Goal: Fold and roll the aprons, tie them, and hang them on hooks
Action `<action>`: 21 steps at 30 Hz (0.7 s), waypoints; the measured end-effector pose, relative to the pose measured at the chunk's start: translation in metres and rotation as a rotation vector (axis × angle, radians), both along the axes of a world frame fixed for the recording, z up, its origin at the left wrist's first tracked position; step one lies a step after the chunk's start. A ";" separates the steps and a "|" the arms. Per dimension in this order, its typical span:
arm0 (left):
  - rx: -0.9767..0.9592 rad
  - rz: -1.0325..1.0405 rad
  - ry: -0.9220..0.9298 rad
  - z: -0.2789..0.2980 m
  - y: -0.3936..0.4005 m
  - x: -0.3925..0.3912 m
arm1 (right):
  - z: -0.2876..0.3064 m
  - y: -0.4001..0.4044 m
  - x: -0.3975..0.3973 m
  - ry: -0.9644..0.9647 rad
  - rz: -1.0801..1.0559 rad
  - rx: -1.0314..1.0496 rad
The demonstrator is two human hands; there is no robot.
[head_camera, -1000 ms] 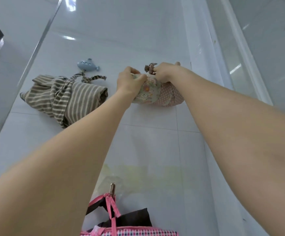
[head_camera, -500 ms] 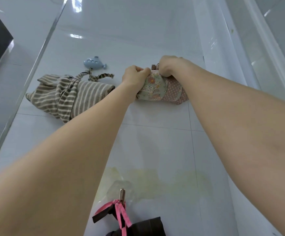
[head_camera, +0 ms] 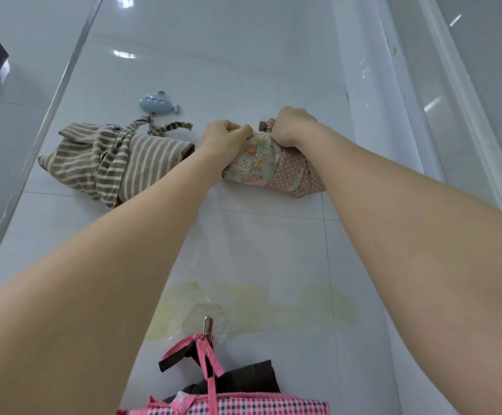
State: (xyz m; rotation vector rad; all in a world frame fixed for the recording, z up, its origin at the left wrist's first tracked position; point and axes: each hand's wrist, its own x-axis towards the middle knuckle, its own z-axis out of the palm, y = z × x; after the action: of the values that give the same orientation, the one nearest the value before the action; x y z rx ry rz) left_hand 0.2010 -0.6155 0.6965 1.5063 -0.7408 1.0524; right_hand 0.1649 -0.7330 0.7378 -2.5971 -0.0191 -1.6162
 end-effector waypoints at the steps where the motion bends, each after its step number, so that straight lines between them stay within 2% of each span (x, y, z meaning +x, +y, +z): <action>1: 0.000 -0.003 -0.001 -0.002 0.001 0.000 | -0.002 -0.001 0.003 0.007 0.011 0.024; 13: 0.018 0.030 0.056 -0.013 -0.002 -0.004 | -0.025 0.001 -0.008 -0.055 0.082 0.217; 17: -0.043 -0.002 0.036 -0.026 -0.004 -0.004 | -0.043 0.007 0.000 -0.166 0.077 0.219; 19: -0.005 0.109 0.018 -0.033 -0.005 -0.011 | -0.056 0.009 0.003 -0.230 0.076 0.202; 21: 0.043 0.315 -0.059 -0.038 -0.007 -0.020 | -0.067 0.008 0.003 -0.282 0.082 0.174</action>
State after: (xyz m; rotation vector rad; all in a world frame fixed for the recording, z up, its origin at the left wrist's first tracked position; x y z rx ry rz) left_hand 0.1807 -0.6228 0.6589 1.6706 -0.5799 1.3276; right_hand 0.1678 -0.7250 0.6710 -2.1962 -0.0023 -1.8495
